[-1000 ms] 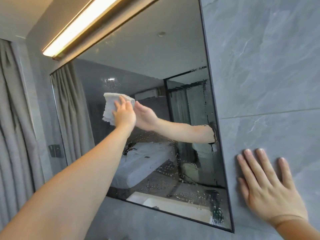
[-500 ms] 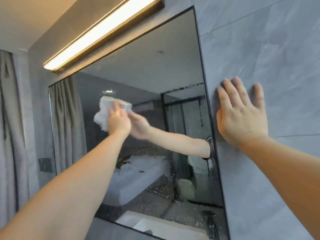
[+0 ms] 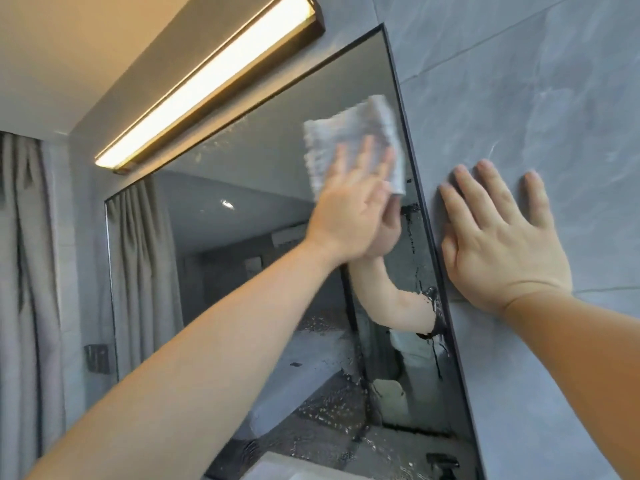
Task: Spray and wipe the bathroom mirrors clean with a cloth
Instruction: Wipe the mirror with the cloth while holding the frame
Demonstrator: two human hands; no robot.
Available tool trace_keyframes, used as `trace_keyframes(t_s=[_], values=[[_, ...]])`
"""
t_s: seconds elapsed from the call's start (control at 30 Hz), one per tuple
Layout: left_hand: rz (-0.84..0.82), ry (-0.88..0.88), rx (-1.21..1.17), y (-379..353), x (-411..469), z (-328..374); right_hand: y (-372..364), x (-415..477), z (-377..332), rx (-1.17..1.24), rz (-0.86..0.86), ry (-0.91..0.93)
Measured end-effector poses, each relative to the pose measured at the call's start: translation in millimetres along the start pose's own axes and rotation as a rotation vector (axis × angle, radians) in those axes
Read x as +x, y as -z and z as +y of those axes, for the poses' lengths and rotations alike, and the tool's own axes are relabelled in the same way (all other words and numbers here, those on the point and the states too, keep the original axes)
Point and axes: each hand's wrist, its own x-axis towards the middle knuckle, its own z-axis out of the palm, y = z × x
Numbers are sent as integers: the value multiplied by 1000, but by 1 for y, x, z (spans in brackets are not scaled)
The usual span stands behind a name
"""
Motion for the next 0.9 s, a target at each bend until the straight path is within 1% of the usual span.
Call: trace_keyframes(t_s=[0.03, 0.07, 0.1, 0.13, 0.2, 0.27, 0.37, 0.4, 0.43, 0.5, 0.53, 0.6, 0.63, 0.67, 0.7, 0.73, 0.8, 0.9], values=[[-26, -80, -40, -1, 2, 13, 0, 0, 0, 2, 2, 4], [-25, -96, -85, -1, 5, 10, 0, 0, 0, -2, 6, 9], [0, -58, -110, 2, 6, 4, 1, 0, 0, -5, 11, 10], [37, 21, -102, 0, 5, -18, 1, 0, 0, -5, 16, 9], [143, 277, -72, 3, 3, -63, 1, 1, 0, -2, 22, 7], [231, 602, -117, 10, -4, -116, 1, 1, -1, 9, 25, 12], [253, 1185, -187, 22, -39, -208, -2, 0, 1, 30, 31, 20], [280, 1333, -249, 26, -53, -232, -2, 0, 1, 33, 37, 25], [322, 1434, -311, 27, -68, -256, -3, 0, 1, 34, 51, 29], [438, 1490, -395, 12, -80, -309, -6, 0, 2, 28, 75, 34], [465, 1517, -375, 10, -79, -314, -7, 1, 3, 21, 86, 38], [582, 1470, -318, 17, -67, -294, -10, 2, 3, -5, 109, 45], [620, 1444, -352, 24, -59, -276, -12, 3, 4, -20, 117, 54], [609, 1420, -394, 29, -49, -261, -11, 3, 4, -43, 119, 64], [548, 1376, -445, 32, -39, -257, -11, 5, 5, -65, 138, 70], [500, 1347, -430, 37, -26, -253, -8, 8, 5, -85, 160, 61], [457, 1267, -299, 49, -2, -235, -3, 23, -6, -108, 203, 9], [400, 1030, -193, 52, 35, -209, -3, 68, -20, -59, 195, -17]])
